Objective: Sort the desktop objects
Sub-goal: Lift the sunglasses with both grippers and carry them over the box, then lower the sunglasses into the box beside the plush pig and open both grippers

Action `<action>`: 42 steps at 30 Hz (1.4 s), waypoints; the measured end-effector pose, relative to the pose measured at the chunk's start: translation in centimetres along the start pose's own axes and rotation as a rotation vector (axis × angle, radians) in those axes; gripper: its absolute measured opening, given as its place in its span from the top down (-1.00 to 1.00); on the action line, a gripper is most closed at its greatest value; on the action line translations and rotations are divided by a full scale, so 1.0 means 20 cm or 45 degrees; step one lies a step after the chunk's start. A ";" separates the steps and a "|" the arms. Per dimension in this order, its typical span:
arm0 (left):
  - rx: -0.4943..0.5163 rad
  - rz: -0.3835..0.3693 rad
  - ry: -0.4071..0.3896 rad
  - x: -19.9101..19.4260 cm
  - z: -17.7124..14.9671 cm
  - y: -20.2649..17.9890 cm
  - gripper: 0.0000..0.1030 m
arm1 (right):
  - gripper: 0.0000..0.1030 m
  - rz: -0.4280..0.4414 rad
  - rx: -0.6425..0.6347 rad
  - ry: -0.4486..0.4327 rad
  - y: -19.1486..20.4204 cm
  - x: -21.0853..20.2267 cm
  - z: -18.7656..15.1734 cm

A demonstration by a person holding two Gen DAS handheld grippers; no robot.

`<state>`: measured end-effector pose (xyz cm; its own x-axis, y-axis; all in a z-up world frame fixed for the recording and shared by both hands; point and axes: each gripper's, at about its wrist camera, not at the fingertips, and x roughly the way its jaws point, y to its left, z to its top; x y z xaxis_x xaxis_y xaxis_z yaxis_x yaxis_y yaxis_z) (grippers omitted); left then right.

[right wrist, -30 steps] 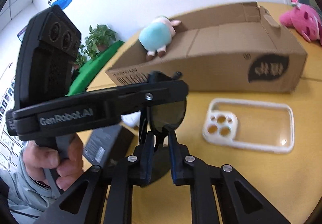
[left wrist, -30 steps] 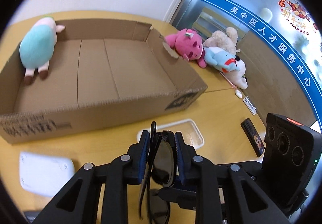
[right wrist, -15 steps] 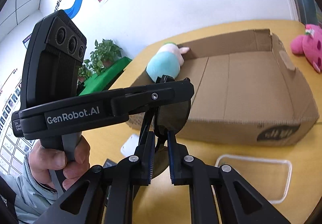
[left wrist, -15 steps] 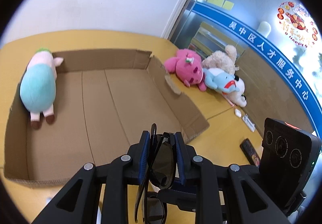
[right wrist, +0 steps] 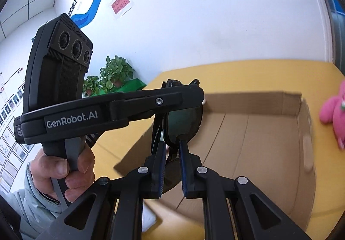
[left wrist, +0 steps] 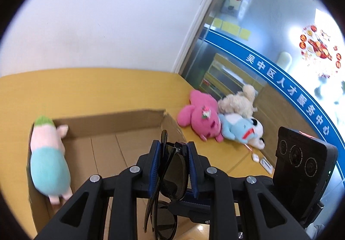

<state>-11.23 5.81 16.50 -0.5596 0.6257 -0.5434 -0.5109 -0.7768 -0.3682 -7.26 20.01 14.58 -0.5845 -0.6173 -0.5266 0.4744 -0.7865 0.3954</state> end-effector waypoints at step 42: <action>-0.410 0.235 0.314 0.63 0.08 0.76 0.45 | 0.70 -0.109 0.442 0.470 -0.87 1.10 0.07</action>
<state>-27.19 2.00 5.23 -0.4300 0.4687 -0.7716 -0.1655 -0.8811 -0.4430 -29.33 20.07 -2.74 -0.3107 -0.5520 -0.7738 0.1515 -0.8325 0.5329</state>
